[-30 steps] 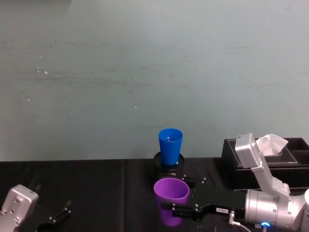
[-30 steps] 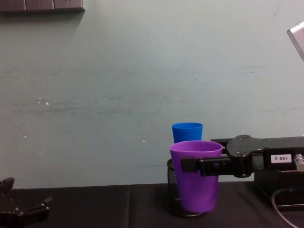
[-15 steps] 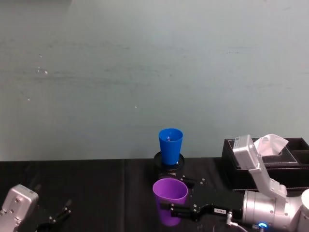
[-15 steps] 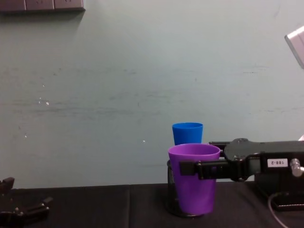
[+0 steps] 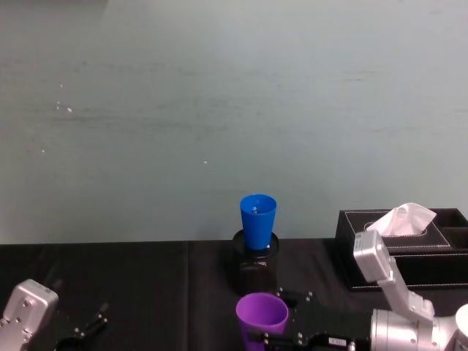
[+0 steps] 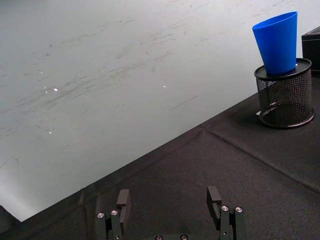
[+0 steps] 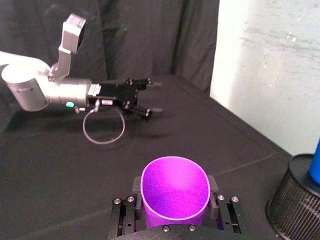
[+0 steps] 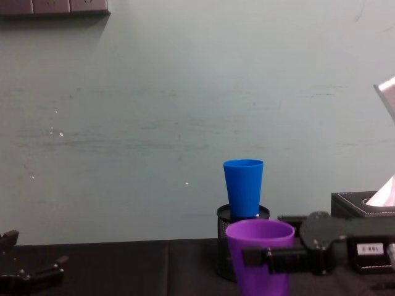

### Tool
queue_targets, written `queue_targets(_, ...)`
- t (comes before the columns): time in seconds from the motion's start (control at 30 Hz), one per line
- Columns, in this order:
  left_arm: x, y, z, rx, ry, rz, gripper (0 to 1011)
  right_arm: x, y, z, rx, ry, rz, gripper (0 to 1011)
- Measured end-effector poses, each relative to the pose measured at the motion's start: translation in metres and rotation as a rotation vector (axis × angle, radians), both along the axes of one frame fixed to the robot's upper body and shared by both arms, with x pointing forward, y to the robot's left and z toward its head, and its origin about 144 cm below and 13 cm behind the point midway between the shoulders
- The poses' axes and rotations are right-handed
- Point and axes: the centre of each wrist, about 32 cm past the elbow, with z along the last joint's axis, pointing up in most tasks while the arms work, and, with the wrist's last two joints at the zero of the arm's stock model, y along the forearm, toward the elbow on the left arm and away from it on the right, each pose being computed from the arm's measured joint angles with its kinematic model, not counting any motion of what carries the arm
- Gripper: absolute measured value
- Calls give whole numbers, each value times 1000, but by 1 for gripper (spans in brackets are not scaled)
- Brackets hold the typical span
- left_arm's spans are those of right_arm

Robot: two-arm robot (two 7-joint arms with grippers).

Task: Pick up one cup with a gripper and tap it against the other cup.

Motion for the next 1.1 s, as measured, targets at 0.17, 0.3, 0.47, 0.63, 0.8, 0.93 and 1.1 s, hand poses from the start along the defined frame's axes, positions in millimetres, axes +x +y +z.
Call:
queue_targets(0.17,0,0,0,0,0,0,1000,1,-2,-14,-12,14,16,733)
queue_targets(0.3,0,0,0,0,0,0,1000,2,-3,-22,-13,22,28,733)
queue_targets(0.47,0,0,0,0,0,0,1000,5,-2,-31,-13,37,44,733)
queue_targets(0.63,0,0,0,0,0,0,1000,8,-3,-38,-16,51,52,733)
queue_targets(0.8,0,0,0,0,0,0,1000,10,-4,-42,-19,59,50,734)
queue_targets(0.93,0,0,0,0,0,0,1000,12,-5,-44,-21,66,45,733)
queue_targets(1.1,0,0,0,0,0,0,1000,13,-5,-45,-19,72,47,733)
